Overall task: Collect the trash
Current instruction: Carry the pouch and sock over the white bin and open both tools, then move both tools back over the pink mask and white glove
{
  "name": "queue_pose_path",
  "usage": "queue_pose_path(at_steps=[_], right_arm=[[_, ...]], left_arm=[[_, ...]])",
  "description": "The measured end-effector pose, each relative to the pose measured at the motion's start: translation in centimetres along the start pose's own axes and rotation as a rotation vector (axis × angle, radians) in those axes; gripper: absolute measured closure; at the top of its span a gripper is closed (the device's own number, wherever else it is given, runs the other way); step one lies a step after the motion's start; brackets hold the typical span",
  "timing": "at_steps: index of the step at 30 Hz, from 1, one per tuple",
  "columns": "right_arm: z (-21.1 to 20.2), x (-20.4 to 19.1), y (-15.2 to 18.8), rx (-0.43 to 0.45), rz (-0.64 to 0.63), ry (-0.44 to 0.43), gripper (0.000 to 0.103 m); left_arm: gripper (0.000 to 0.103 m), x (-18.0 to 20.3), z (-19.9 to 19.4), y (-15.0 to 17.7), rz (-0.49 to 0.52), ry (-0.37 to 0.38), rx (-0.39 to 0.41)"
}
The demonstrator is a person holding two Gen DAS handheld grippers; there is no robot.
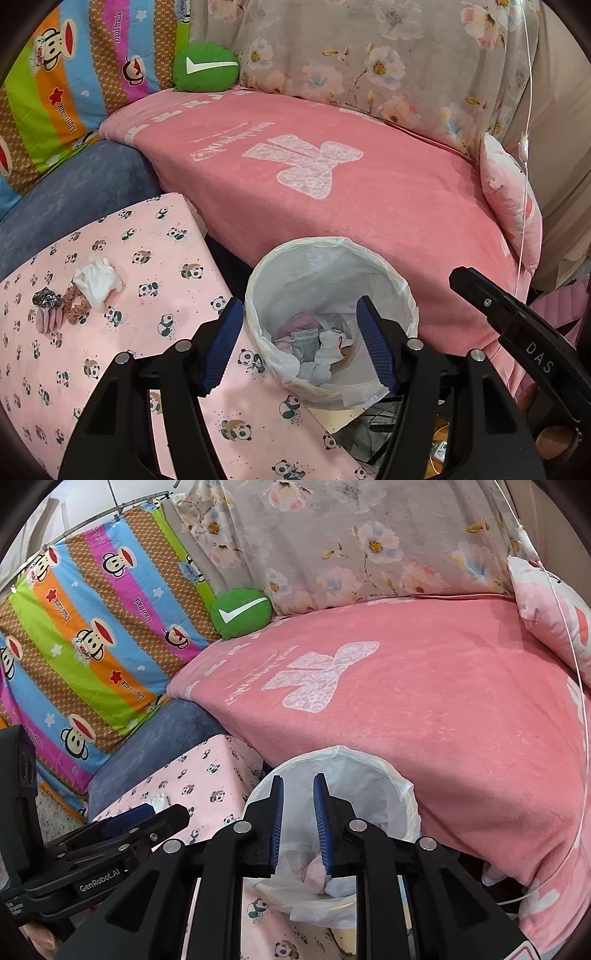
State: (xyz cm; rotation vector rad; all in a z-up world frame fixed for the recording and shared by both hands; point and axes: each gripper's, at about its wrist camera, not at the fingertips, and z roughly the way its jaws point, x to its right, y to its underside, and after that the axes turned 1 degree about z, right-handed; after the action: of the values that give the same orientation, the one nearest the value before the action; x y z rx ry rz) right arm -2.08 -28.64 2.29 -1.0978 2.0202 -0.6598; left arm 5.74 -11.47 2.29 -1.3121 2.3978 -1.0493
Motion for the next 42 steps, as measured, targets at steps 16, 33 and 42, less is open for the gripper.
queue_pose_path(at_steps=[16, 33, 42], right_arm=[[1.0, -3.4, 0.9, -0.033, -0.058, -0.031, 0.079], [2.6, -8.2, 2.4, -0.076, -0.125, -0.068, 0.079], [3.7, -11.1, 3.4, -0.105, -0.167, -0.094, 0.076]], left_arm=[[0.042, -2.8, -0.5, 1.0, -0.06, -0.03, -0.003], [0.042, -7.3, -1.4, 2.0, -0.155, -0.072, -0.003], [0.042, -10.1, -1.9, 3.1, -0.207, -0.096, -0.007]])
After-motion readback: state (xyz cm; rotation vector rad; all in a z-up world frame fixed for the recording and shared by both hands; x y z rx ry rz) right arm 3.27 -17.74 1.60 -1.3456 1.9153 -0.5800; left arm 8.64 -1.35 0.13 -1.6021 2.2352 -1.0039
